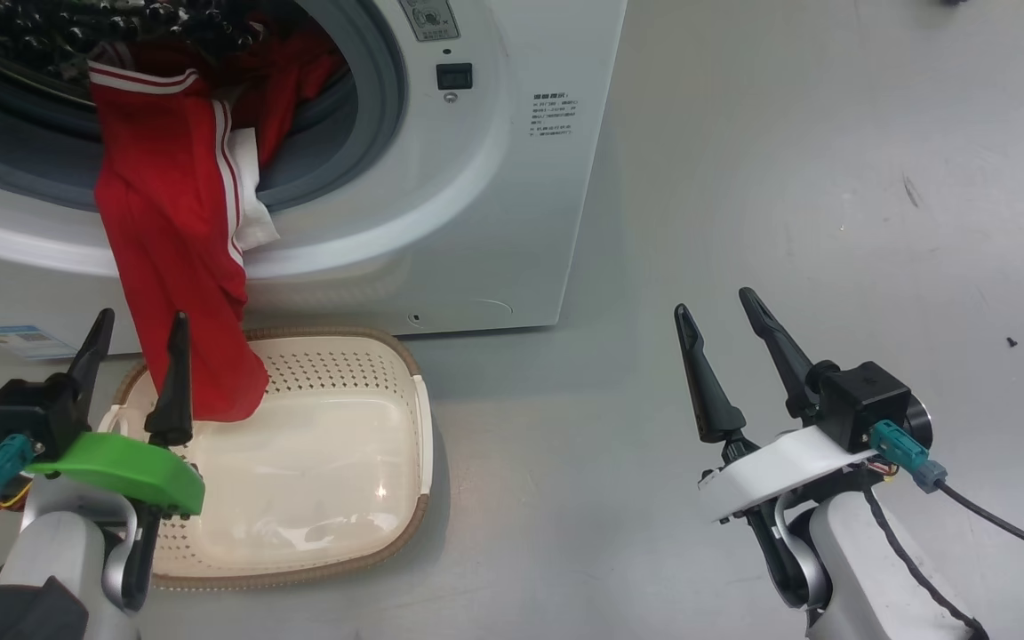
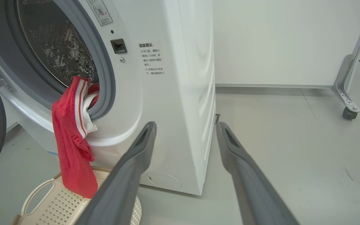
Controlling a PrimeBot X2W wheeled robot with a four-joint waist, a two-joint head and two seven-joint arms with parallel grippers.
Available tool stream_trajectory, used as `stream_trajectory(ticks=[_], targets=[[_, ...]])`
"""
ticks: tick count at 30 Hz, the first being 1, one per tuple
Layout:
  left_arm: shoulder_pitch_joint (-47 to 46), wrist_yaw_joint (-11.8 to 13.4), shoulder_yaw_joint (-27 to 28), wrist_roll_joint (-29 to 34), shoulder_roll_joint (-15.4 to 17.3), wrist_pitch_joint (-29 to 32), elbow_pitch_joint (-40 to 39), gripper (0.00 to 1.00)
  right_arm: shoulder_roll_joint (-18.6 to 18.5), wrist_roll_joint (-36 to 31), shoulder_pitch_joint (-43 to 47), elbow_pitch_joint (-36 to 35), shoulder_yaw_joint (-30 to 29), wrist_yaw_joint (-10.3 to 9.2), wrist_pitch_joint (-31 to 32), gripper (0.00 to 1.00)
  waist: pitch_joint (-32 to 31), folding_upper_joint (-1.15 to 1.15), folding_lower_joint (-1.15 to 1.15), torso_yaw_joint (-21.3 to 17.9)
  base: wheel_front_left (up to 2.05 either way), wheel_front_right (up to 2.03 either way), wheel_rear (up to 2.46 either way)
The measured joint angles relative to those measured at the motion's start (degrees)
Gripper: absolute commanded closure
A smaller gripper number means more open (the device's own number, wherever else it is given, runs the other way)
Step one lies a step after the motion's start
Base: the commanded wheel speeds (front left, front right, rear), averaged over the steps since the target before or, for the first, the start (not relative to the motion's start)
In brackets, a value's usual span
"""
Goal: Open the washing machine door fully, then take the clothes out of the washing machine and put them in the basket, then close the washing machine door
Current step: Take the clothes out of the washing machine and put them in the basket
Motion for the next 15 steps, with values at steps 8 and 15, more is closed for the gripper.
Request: stream_trajectory(ticks=[8,15], targets=[[0.8,0.5,1.3,0.2,0.3,0.0,-0.2,0.0,0.1,-0.4,0.0,0.0,1.2,0.51,0.0,0.0,0.9,0.0,0.0,-1.4,0.0,0.0,0.0],[0.7,0.6,1.9,-0.2,1.1,0.4,1.9,0.0,0.1,-0.5,0.0,0.0,2.0,0.59,0.0,0.0,2.3,0.0,0.0,-3.0,0.0,0.0,0.0]])
